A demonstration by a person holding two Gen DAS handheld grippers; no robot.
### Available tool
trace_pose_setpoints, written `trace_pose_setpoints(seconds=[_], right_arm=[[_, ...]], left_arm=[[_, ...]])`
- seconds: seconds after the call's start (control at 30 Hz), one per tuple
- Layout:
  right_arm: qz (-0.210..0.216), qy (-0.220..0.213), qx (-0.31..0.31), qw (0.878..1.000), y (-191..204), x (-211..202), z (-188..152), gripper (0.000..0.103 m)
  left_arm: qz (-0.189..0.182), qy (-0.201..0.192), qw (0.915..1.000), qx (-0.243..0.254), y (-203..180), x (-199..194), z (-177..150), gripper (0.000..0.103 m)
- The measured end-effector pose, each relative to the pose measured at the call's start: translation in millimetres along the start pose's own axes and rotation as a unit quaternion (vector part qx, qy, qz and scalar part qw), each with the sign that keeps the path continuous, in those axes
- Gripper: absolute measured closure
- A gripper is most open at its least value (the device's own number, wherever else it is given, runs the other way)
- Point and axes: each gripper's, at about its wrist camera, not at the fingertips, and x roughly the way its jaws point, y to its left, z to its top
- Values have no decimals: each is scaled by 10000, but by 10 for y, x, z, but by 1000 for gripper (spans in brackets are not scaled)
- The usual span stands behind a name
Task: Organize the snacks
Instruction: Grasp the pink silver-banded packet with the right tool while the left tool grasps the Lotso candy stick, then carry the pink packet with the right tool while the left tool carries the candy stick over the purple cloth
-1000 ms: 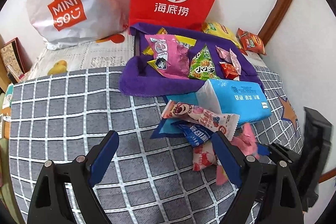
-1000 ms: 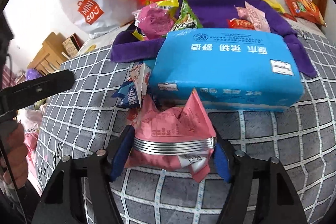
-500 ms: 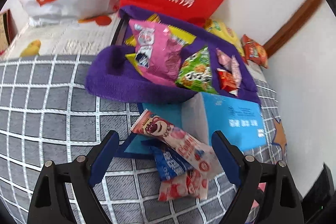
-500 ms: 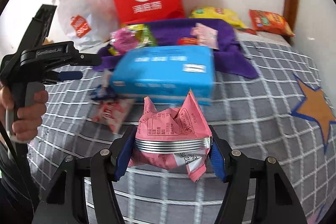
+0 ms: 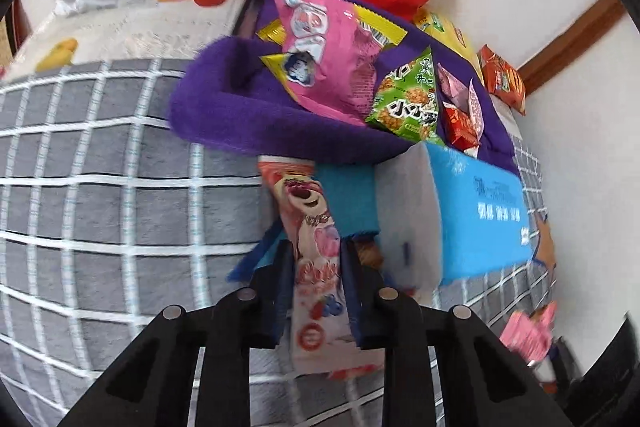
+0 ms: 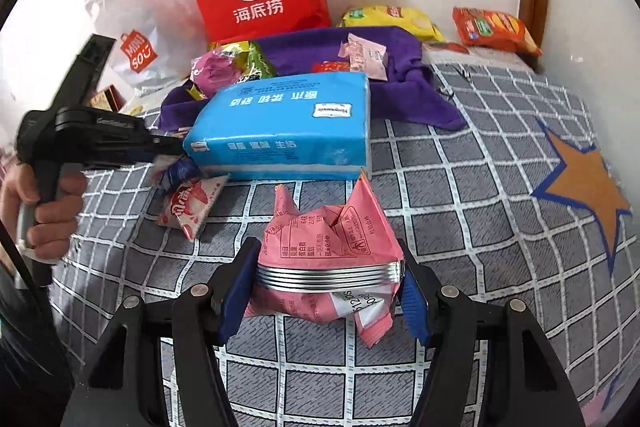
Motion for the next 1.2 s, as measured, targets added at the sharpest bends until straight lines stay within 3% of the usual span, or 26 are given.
trace_pose_setpoints(seconds=[0.23,0.3,0.33,0.43,0.5,0.57,0.6,0.93,1.1,1.2], right_arm=[[-201,-110,-295,9993,88,46,53,39],[-196,-45,-258,9995,78,112,67,39],[-178,-33,-245,9995,69,131,69,39],[-177,-4,-158,9997,33,198,95,39],[-149,28,-34,9999,-10,242,111,39],[-139,39,35,9999,-41,284,114,39],[-158,44,67,9998,-60,313,114,39],[-141,-200,315,9992,-150,483,98,40],[-266,-340,102,9990,-77,532,77,43],[-222,-174,133,9995,-89,627,75,45]], left_arm=[[493,-55,9979,423,147,-76,-156,80],[596,-24,9969,510,149,-32,-172,76],[642,-39,9964,550,154,7,-155,69],[850,-357,9941,578,125,36,-137,59],[1054,-504,9911,640,121,61,-144,61],[1073,-637,9891,780,94,79,-165,78],[1067,-669,9886,826,88,79,-173,80],[1373,-1459,9720,1230,20,85,-372,78],[1259,-1464,9745,1146,64,63,-349,78],[1295,-1467,9741,1137,62,64,-365,76]])
